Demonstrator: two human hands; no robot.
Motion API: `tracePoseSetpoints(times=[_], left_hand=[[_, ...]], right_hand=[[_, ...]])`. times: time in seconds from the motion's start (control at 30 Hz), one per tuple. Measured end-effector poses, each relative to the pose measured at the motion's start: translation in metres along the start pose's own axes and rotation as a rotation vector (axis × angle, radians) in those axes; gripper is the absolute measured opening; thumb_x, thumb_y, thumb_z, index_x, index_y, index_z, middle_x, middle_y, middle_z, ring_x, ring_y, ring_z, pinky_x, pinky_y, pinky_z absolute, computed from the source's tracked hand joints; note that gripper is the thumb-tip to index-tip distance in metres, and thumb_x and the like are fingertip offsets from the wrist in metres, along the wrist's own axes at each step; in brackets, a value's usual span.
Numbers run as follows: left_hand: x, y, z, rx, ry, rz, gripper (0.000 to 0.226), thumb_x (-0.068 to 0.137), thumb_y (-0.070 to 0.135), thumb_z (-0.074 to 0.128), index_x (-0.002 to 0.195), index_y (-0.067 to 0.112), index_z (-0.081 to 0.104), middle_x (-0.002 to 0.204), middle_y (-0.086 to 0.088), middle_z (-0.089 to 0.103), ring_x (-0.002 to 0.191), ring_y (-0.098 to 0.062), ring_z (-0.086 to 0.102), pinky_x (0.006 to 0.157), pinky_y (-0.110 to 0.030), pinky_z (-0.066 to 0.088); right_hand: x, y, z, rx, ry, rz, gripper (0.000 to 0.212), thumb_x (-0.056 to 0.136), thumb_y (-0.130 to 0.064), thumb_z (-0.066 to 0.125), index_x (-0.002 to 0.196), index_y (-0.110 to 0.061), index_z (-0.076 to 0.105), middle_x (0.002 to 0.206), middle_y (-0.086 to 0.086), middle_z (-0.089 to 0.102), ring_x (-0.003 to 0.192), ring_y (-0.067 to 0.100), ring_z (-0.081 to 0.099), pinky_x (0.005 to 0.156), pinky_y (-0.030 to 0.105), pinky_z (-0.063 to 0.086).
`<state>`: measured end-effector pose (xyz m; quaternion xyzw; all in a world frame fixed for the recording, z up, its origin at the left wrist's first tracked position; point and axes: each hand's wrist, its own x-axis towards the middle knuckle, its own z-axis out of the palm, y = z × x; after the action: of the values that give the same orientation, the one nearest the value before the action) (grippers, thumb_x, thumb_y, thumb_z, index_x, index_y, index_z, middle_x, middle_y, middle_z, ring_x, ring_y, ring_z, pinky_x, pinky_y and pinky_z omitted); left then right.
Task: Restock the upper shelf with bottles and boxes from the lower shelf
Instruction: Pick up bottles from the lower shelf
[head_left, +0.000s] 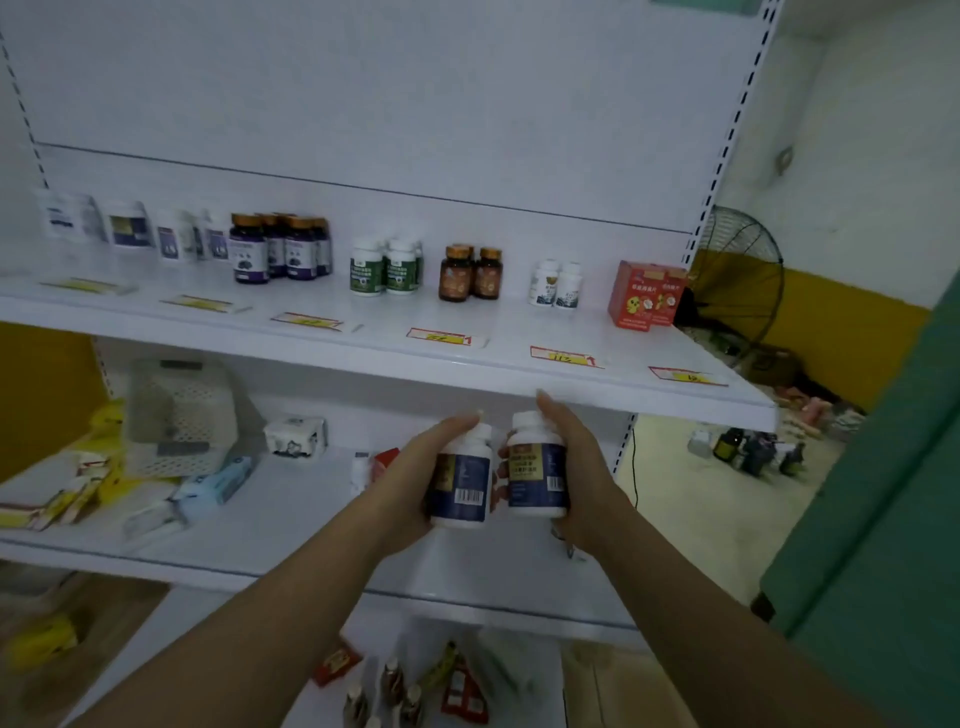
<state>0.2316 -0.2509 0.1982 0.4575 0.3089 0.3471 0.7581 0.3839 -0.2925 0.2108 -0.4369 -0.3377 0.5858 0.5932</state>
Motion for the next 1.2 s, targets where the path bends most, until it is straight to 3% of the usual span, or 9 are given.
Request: tracePoseSetpoints(times=[0.07, 0.13, 0.23, 0.4, 0.47, 0.67, 0.87, 1.0, 1.2], left_hand=[[-0.027, 0.011, -0.001, 0.031, -0.033, 0.038, 0.038, 0.081, 0.040, 0.065, 0.107, 0.013, 0.061, 0.091, -0.010, 0.070, 0.075, -0.023, 0.066, 0.064, -0.031, 0.058], [-0.057, 0.023, -0.005, 0.056, -0.082, 0.087, 0.028, 0.084, 0.037, 0.064, 0.098, 0.014, 0.057, 0.078, -0.008, 0.068, 0.064, -0.021, 0.064, 0.059, -0.030, 0.056], [-0.104, 0.037, -0.016, 0.064, -0.100, 0.129, 0.032, 0.084, 0.039, 0.065, 0.096, 0.014, 0.049, 0.067, -0.005, 0.062, 0.055, -0.018, 0.061, 0.054, -0.028, 0.054], [-0.164, 0.056, -0.039, 0.138, -0.052, 0.161, 0.034, 0.079, 0.047, 0.069, 0.093, 0.020, 0.054, 0.076, -0.006, 0.065, 0.068, -0.022, 0.063, 0.074, -0.040, 0.052], [-0.185, 0.067, -0.046, 0.147, -0.045, 0.176, 0.028, 0.079, 0.047, 0.068, 0.087, 0.021, 0.060, 0.078, -0.009, 0.065, 0.068, -0.023, 0.062, 0.076, -0.039, 0.051], [-0.233, 0.103, -0.059, 0.176, -0.007, 0.250, 0.038, 0.077, 0.050, 0.066, 0.094, 0.017, 0.062, 0.071, -0.006, 0.063, 0.059, -0.017, 0.059, 0.061, -0.029, 0.051], [-0.262, 0.130, -0.073, 0.212, 0.026, 0.319, 0.029, 0.085, 0.046, 0.060, 0.078, 0.018, 0.064, 0.067, -0.007, 0.062, 0.054, -0.016, 0.057, 0.056, -0.027, 0.047], [-0.277, 0.142, -0.099, 0.204, 0.097, 0.328, 0.028, 0.084, 0.045, 0.063, 0.092, 0.018, 0.064, 0.072, -0.005, 0.063, 0.059, -0.017, 0.058, 0.060, -0.028, 0.049], [-0.289, 0.161, -0.154, 0.226, 0.171, 0.320, 0.039, 0.081, 0.050, 0.063, 0.095, 0.013, 0.060, 0.070, -0.007, 0.059, 0.057, -0.017, 0.056, 0.056, -0.026, 0.049]], right_hand=[[-0.023, -0.005, 0.023, -0.038, -0.019, -0.047, 0.031, 0.085, -0.041, 0.058, 0.087, -0.011, 0.058, 0.064, 0.004, 0.068, 0.049, 0.015, 0.065, 0.048, 0.025, 0.053], [-0.046, -0.005, 0.049, -0.086, -0.019, -0.076, 0.029, 0.087, -0.041, 0.057, 0.083, -0.012, 0.057, 0.058, 0.003, 0.066, 0.046, 0.015, 0.063, 0.046, 0.024, 0.053], [-0.079, 0.003, 0.089, -0.118, -0.026, -0.123, 0.035, 0.082, -0.045, 0.060, 0.088, -0.011, 0.054, 0.058, 0.005, 0.062, 0.049, 0.018, 0.061, 0.051, 0.027, 0.053], [-0.120, 0.011, 0.145, -0.134, -0.078, -0.144, 0.031, 0.089, -0.044, 0.055, 0.080, -0.015, 0.060, 0.062, 0.001, 0.064, 0.054, 0.017, 0.063, 0.058, 0.029, 0.053], [-0.129, 0.010, 0.166, -0.172, -0.042, -0.123, 0.033, 0.085, -0.048, 0.058, 0.082, -0.016, 0.062, 0.061, 0.003, 0.065, 0.054, 0.018, 0.063, 0.058, 0.030, 0.052], [-0.139, -0.001, 0.214, -0.215, -0.162, -0.209, 0.033, 0.086, -0.048, 0.058, 0.091, -0.016, 0.063, 0.062, 0.006, 0.065, 0.051, 0.019, 0.062, 0.055, 0.030, 0.053], [-0.136, -0.005, 0.253, -0.200, -0.251, -0.230, 0.034, 0.087, -0.044, 0.057, 0.090, -0.011, 0.064, 0.062, 0.007, 0.066, 0.049, 0.019, 0.062, 0.053, 0.029, 0.053], [-0.127, -0.004, 0.284, -0.178, -0.278, -0.249, 0.037, 0.088, -0.042, 0.057, 0.109, -0.012, 0.057, 0.065, 0.007, 0.063, 0.050, 0.019, 0.062, 0.051, 0.028, 0.054], [-0.105, 0.019, 0.331, -0.192, -0.323, -0.218, 0.031, 0.087, -0.043, 0.058, 0.088, -0.012, 0.061, 0.062, 0.008, 0.064, 0.051, 0.021, 0.061, 0.058, 0.032, 0.053]])
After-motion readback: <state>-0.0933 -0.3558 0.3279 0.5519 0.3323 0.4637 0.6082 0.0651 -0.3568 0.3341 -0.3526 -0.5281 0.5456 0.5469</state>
